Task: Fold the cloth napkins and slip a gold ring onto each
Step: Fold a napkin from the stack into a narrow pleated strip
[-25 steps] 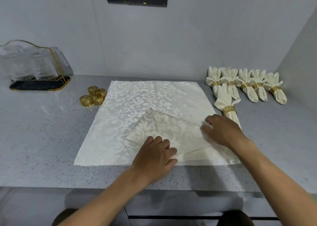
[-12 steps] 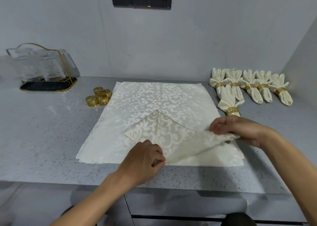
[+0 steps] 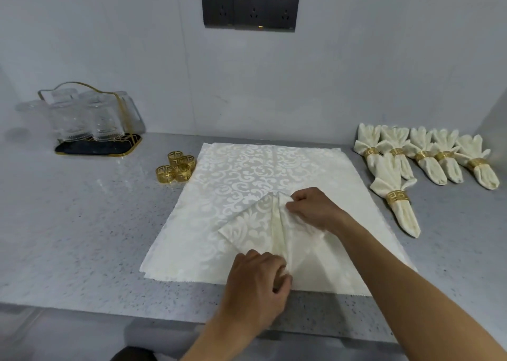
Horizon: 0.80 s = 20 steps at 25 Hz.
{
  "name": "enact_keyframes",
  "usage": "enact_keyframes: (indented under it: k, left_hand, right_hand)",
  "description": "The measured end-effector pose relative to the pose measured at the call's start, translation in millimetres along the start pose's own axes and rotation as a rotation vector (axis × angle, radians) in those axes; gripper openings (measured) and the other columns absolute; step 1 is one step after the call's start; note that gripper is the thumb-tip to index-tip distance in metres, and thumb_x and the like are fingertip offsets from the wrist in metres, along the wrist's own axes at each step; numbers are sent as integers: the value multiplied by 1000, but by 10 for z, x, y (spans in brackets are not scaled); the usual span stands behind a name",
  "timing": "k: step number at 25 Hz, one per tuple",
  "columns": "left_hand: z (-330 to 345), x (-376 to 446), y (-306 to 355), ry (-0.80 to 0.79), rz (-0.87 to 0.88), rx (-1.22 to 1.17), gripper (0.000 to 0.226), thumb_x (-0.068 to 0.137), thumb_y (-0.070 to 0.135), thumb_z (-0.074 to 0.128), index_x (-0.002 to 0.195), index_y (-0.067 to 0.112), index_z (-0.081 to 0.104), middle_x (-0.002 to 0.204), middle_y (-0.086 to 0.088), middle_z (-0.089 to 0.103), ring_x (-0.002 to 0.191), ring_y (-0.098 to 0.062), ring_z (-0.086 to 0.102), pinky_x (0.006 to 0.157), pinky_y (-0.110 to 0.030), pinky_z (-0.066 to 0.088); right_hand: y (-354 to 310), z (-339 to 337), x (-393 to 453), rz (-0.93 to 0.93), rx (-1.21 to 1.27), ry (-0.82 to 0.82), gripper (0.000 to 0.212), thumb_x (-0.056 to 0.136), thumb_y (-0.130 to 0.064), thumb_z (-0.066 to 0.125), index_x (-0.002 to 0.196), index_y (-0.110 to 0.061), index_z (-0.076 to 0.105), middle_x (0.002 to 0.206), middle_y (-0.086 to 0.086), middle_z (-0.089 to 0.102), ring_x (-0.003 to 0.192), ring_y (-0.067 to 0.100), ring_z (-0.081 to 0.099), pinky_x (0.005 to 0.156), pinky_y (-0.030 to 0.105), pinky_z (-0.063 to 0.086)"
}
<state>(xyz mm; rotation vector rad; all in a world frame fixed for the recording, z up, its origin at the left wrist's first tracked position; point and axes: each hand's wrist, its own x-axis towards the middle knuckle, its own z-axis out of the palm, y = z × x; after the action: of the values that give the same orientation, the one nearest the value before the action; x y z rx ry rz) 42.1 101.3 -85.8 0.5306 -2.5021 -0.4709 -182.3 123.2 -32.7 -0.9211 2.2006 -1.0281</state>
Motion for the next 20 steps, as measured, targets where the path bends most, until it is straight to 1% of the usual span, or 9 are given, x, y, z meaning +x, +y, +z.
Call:
enact_keyframes:
  k: [2, 3, 5, 8, 11, 14, 17, 19, 20]
  left_hand:
    - [-24, 7, -9, -9, -10, -17, 28, 82, 39, 62, 109, 33, 57, 82, 16, 63, 75, -9, 55, 73, -25, 42]
    - [-15, 7, -17, -23, 15, -11, 31, 82, 36, 63, 112, 33, 58, 88, 17, 64, 77, -9, 56, 73, -24, 43]
    - [9, -5, -7, -22, 52, -6, 19, 80, 32, 63, 98, 31, 67, 101, 16, 62, 79, -7, 55, 73, -21, 43]
    - [50, -12, -36, -29, 38, 20, 16, 83, 33, 58, 75, 27, 70, 107, 14, 58, 79, -6, 51, 73, -21, 43]
    - [71, -12, -50, -45, 59, 39, 20, 85, 32, 56, 74, 24, 70, 97, 15, 58, 79, -6, 51, 73, -23, 45]
    - [6, 29, -22, -13, 86, 11, 16, 88, 29, 54, 80, 24, 67, 92, 15, 59, 81, -7, 51, 72, -25, 44]
    - [-72, 218, -152, 4, 35, 161, 29, 92, 30, 41, 102, 25, 68, 119, 7, 64, 113, -18, 55, 93, -43, 45]
    - [-146, 414, -270, -171, -72, 305, 45, 100, 32, 24, 134, 27, 52, 149, 5, 45, 142, -26, 32, 113, -60, 19]
    - [-151, 488, -335, -288, -119, 326, 48, 103, 34, 17, 147, 29, 36, 157, 7, 32, 148, -25, 17, 116, -60, 7]
  right_hand:
    - [23, 75, 64, -40, -23, 44, 7, 84, -11, 62, 83, -15, 68, 58, -10, 51, 51, 5, 48, 56, 21, 40]
    - [31, 86, 100, -61, -14, 57, 16, 84, -9, 62, 93, -19, 70, 63, -8, 53, 53, 4, 51, 58, 21, 42]
    - [29, 97, 135, -94, 39, 63, 24, 84, -6, 63, 101, -21, 69, 69, -2, 51, 55, 6, 51, 58, 21, 43]
    - [23, 130, 189, -132, 87, 58, 19, 86, -8, 64, 101, -20, 68, 67, -4, 49, 54, 7, 48, 56, 23, 42]
    - [12, 220, 270, -129, 20, 111, 17, 85, -9, 61, 94, -22, 68, 62, -10, 51, 51, 5, 50, 56, 23, 41]
    - [14, 299, 300, -121, -127, 170, 18, 80, -13, 57, 93, -24, 65, 71, -13, 56, 67, 7, 56, 62, 23, 40]
    - [60, 334, 279, -157, -198, 203, 21, 79, -17, 58, 97, -27, 60, 78, -11, 54, 75, 12, 54, 65, 28, 40]
    - [83, 339, 238, -240, -281, 215, 30, 83, -16, 55, 109, -30, 59, 89, -10, 55, 83, 12, 55, 72, 30, 45]
    - [91, 343, 220, -281, -356, 218, 34, 86, -17, 53, 115, -32, 59, 98, -9, 55, 90, 12, 55, 76, 31, 47]
